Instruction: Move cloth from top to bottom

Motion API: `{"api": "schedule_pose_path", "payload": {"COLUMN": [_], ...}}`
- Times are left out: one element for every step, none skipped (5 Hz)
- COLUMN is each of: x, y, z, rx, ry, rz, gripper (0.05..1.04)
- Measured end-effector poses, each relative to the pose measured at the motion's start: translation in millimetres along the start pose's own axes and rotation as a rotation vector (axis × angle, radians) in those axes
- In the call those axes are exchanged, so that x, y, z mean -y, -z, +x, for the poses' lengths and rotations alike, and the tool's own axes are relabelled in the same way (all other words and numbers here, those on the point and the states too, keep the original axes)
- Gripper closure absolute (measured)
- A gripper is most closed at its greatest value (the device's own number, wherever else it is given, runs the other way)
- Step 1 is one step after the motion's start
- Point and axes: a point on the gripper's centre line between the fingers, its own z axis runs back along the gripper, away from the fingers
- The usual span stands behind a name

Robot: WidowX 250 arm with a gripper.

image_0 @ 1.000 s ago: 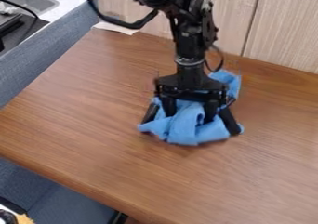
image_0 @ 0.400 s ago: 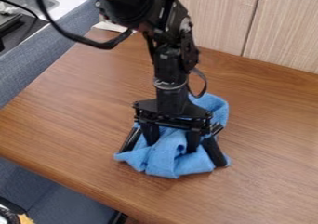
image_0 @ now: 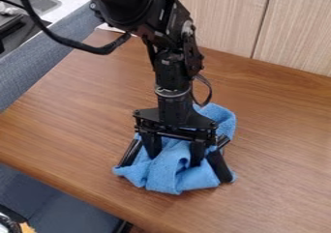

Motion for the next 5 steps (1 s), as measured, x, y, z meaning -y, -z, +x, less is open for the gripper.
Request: {"api": "schedule_pose_path", "payload": {"x": [12,20,24,30,28], "y": [-17,-32,-45,-65,-67], "z": [8,16,17,25,25], "rx": [0.059,0.090,0.113,0.137,0.134], "ry": [0.044,0.046,0.035,0.052,0.051], "rz": [-0.027,-0.060,-0.088,-0.108,-0.108], "gripper": [0.084,0.084,0.084,0.084,0.084]}}
